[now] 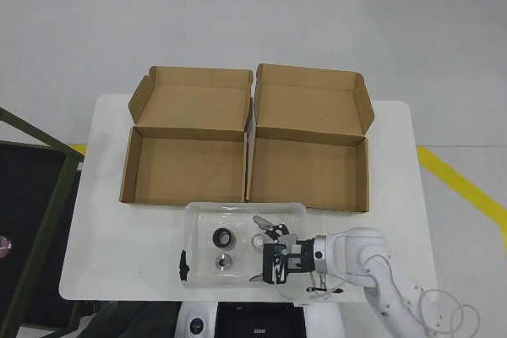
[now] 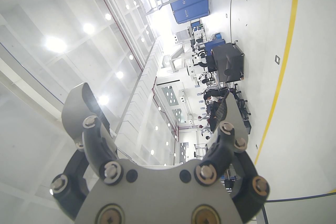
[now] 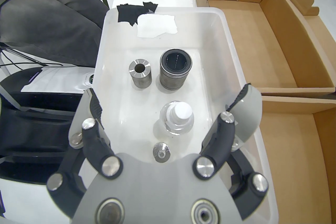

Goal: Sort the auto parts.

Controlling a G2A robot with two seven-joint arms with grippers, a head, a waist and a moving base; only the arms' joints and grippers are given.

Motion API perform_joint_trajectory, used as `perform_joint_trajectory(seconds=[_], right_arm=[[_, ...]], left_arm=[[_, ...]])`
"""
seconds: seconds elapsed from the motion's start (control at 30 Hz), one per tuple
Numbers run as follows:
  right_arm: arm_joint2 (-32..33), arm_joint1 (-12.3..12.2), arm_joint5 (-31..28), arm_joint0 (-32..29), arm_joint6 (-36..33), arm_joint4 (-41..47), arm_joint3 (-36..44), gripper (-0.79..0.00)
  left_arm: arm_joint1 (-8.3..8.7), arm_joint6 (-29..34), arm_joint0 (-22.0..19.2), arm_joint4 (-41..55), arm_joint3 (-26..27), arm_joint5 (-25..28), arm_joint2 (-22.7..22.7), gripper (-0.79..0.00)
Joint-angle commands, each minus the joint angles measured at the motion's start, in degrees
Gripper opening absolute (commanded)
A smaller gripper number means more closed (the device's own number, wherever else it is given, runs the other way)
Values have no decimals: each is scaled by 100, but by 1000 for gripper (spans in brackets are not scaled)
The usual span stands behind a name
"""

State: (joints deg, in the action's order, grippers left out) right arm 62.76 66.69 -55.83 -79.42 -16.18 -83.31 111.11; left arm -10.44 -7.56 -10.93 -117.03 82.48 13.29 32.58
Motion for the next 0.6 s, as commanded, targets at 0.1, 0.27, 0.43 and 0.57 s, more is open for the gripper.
perform_joint_trajectory(seconds=[0.1,0.27,0.43,0.57], right_arm=[[-32,-14,157,70,52,-92,-141,0],[-47,-29,299,153,83,-175,-267,0],[-128,-44,311,229,29,-297,-356,-117],[-189,-55,343,253,8,-326,-401,-394]], left_arm=[[0,0,0,0,0,0,0,0],[0,0,0,0,0,0,0,0],[0,0,0,0,0,0,0,0],[0,0,0,0,0,0,0,0]])
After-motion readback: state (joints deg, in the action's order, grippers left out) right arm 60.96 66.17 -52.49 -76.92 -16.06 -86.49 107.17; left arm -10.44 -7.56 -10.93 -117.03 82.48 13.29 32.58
